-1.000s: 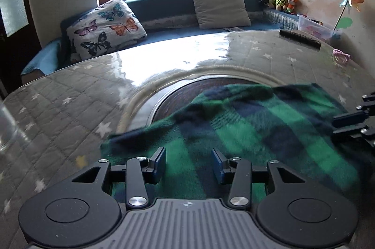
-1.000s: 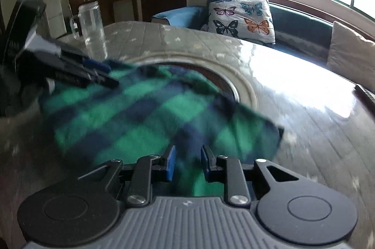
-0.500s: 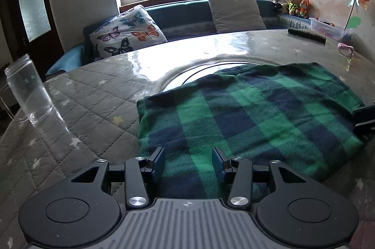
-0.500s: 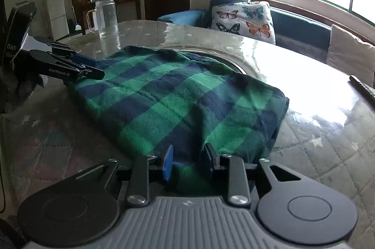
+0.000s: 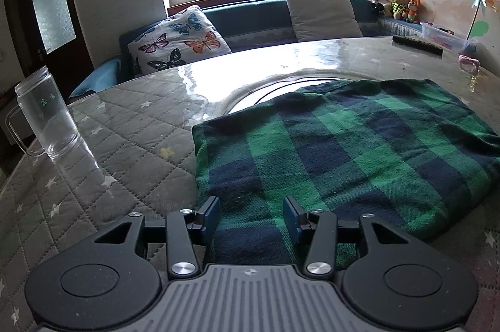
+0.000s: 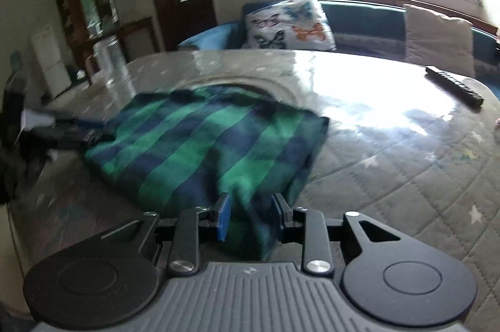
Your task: Fold clothes
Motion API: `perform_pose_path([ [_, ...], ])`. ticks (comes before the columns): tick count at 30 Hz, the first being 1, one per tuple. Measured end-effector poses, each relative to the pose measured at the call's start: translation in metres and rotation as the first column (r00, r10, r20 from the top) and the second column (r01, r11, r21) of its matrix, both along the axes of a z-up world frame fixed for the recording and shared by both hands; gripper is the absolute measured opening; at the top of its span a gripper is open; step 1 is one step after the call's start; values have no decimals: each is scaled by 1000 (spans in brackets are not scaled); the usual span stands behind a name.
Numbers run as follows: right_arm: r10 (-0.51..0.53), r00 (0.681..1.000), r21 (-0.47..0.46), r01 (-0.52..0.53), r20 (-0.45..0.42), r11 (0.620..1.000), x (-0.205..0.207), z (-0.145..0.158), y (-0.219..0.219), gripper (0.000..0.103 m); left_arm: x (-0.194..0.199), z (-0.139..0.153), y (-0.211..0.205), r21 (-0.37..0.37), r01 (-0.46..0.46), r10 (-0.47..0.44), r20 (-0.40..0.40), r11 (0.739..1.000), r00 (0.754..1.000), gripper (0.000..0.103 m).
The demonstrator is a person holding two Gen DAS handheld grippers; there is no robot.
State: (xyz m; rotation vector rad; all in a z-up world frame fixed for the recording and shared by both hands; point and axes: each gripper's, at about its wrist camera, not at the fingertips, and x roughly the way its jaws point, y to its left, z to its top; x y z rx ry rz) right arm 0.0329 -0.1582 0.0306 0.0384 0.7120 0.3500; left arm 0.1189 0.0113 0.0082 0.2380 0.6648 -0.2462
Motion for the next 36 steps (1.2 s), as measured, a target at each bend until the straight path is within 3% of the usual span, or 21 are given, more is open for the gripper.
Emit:
perform_pose_path([
  [4,-32,999,20,33,-29,999,21,-11,-2,22,-1,-1,1,0,-4,4,1,1000,1000,49],
  [6,-45,999,-12,44,-30,999,25,-16,2,5,-1,-1,1,0,-4,4,2,1000,1000,49],
  [8,-59,998,-53,59,-14,997,27,-19,5,3,-1,-1,2,0,-3,3,3,1000,1000,50],
  [13,-98,995,-151,99,11,984,30,-31,4,2,-1,-3,4,-6,-7,7,9,1000,1000,54],
  [17,-94,994,-108,99,54,989,21,-18,0,2,-1,-4,4,-7,-12,12,11,1000,1000,55],
  [21,27,995,-88,-18,96,996,11,-6,19,4,-1,-3,3,-5,-11,11,14,1000,1000,55],
  [25,93,994,-135,-84,63,987,20,-19,36,5,-2,-3,4,-5,-13,13,15,1000,1000,55],
  [31,14,998,-150,-4,69,989,26,-18,26,10,-2,-4,7,-10,-13,13,16,1000,1000,56],
  [36,100,992,-125,-90,75,988,33,-17,44,10,-2,-4,7,-10,-15,15,17,1000,1000,56],
])
